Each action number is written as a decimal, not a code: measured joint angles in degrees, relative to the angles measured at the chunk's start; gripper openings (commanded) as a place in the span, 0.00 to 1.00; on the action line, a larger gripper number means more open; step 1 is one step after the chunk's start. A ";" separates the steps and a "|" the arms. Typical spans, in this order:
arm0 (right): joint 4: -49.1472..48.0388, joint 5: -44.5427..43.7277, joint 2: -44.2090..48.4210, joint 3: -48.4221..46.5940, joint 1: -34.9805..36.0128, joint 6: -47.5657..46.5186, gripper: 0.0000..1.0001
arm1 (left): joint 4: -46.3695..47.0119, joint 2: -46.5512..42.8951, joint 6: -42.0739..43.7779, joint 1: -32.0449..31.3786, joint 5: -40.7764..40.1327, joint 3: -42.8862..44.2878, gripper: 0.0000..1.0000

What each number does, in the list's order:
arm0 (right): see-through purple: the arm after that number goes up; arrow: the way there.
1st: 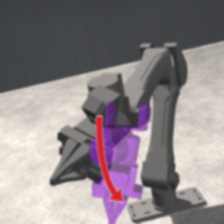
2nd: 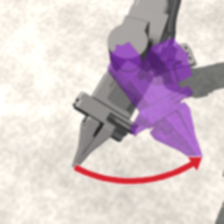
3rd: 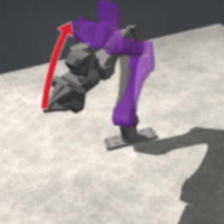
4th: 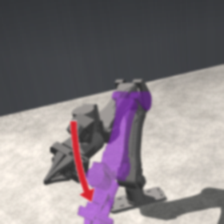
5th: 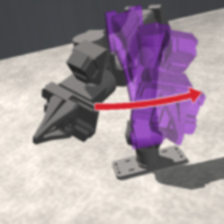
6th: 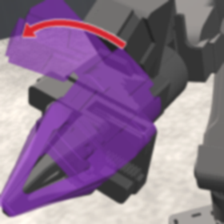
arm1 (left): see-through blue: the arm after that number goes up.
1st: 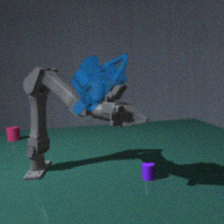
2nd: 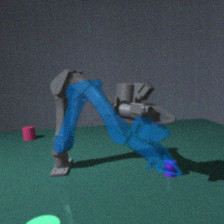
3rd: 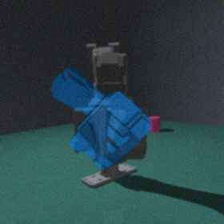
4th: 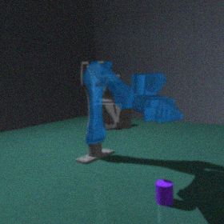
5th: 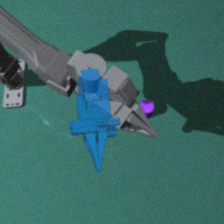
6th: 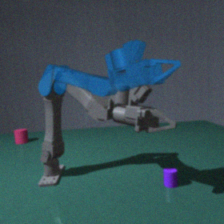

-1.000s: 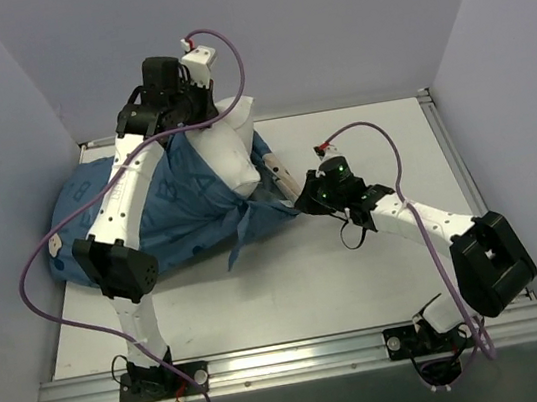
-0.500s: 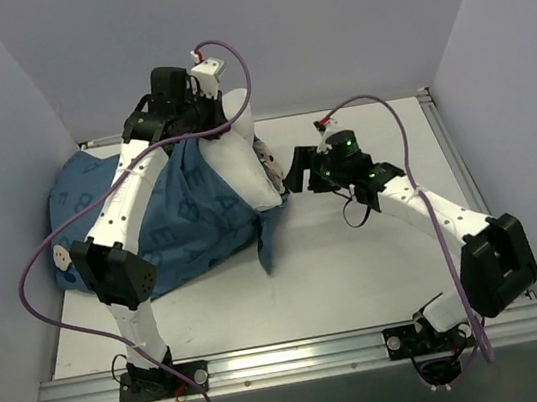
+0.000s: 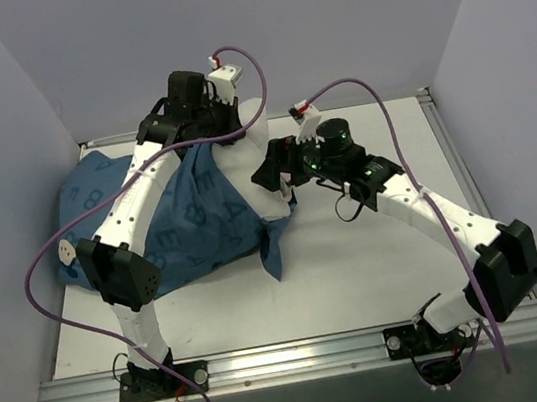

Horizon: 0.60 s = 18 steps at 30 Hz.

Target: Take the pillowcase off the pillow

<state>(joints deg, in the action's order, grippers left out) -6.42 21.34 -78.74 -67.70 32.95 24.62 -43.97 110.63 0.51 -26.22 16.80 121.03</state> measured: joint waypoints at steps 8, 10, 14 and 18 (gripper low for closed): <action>-3.91 0.44 -6.78 2.54 0.55 1.05 1.00 | -0.22 0.00 -0.13 0.02 0.59 0.00 0.02; -6.14 0.94 -6.78 3.65 0.52 1.44 1.00 | -0.20 0.00 -0.17 0.02 0.72 0.00 0.02; -12.68 4.04 -7.32 6.56 0.74 3.48 1.00 | -0.31 0.00 -0.37 0.07 1.36 0.02 0.02; -18.16 6.34 -10.47 6.82 1.68 4.83 1.00 | -0.46 0.00 -0.48 0.13 1.55 0.07 0.02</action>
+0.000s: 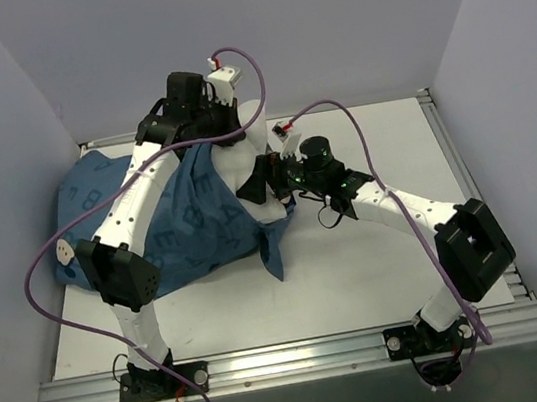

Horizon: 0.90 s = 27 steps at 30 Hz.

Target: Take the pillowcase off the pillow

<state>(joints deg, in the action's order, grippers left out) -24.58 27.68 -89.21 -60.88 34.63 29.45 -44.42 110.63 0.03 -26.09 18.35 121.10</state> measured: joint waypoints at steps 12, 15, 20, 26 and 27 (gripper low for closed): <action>-5.29 0.66 -7.67 -3.41 1.90 2.86 0.00 | -2.01 0.07 -0.02 0.96 0.48 0.85 0.08; -4.96 0.26 -7.93 -3.43 1.97 4.35 0.00 | -1.86 0.07 0.59 1.18 2.29 0.87 0.94; -3.04 -1.77 -8.31 -3.28 2.25 7.54 0.00 | -2.43 -0.46 3.78 2.03 10.56 3.30 0.94; -2.93 -3.63 -8.31 -3.26 2.27 11.28 0.00 | -11.26 -5.73 11.69 8.63 12.35 3.21 0.94; -2.97 -4.20 -8.28 -3.26 2.32 12.33 0.00 | -12.39 -7.67 13.22 9.62 10.93 1.55 0.94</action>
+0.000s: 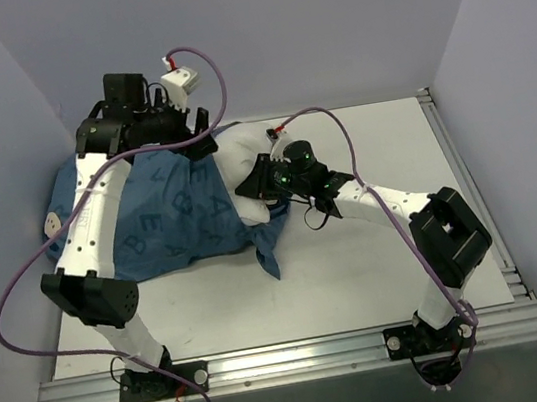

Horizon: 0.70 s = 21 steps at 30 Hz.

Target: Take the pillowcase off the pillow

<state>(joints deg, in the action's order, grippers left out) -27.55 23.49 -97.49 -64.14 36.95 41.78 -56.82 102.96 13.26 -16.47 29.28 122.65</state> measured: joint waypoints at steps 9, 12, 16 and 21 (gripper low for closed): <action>-0.20 -6.21 1.07 0.07 3.69 4.37 0.00 | -0.68 -15.93 2.43 -0.39 -4.07 -24.72 0.94; -0.20 -7.10 1.07 0.07 4.70 4.92 0.00 | 2.91 -15.08 0.42 -0.42 -5.70 -27.58 0.94; -0.17 -8.11 1.20 0.07 4.87 5.22 0.00 | 7.65 -13.31 -1.38 -0.42 -9.38 -30.18 0.60; 0.90 -8.50 1.29 0.09 4.72 5.25 0.00 | 11.17 -12.76 -0.90 0.00 -11.04 -34.27 0.02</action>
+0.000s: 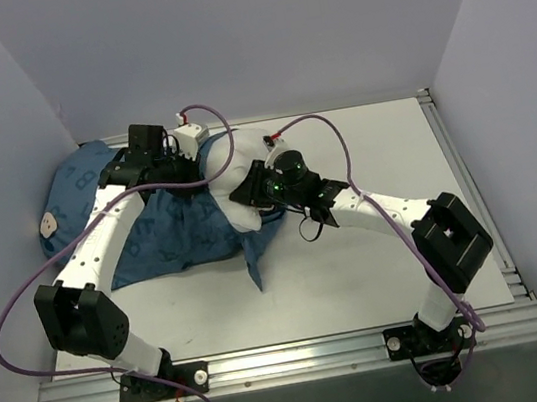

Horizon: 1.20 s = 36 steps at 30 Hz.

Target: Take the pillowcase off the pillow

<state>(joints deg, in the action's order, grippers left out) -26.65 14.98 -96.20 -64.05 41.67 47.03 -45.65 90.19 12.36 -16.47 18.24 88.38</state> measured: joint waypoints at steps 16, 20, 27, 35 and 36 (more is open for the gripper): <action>8.00 9.68 18.91 8.57 -16.22 -3.23 0.00 | 2.89 -5.97 7.91 9.90 6.43 -12.66 0.02; 11.54 13.40 22.29 11.30 -18.75 -3.85 0.00 | 5.01 -5.73 10.14 11.06 6.67 -14.32 0.02; 15.63 16.90 26.10 12.11 -22.34 -5.07 0.00 | 6.67 -2.10 12.33 16.33 10.73 -14.53 0.13; 10.97 11.98 25.33 13.51 -17.73 -2.01 0.00 | 0.28 -3.56 15.63 19.43 13.09 -10.75 0.89; 10.10 11.30 24.76 13.51 -17.64 -1.31 0.00 | -0.87 -3.89 16.15 19.93 13.75 -10.34 0.92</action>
<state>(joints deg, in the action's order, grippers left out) -16.56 26.28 -71.44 -50.54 24.03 45.71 -46.52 86.30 28.51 3.46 31.99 78.04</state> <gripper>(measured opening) 0.168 0.857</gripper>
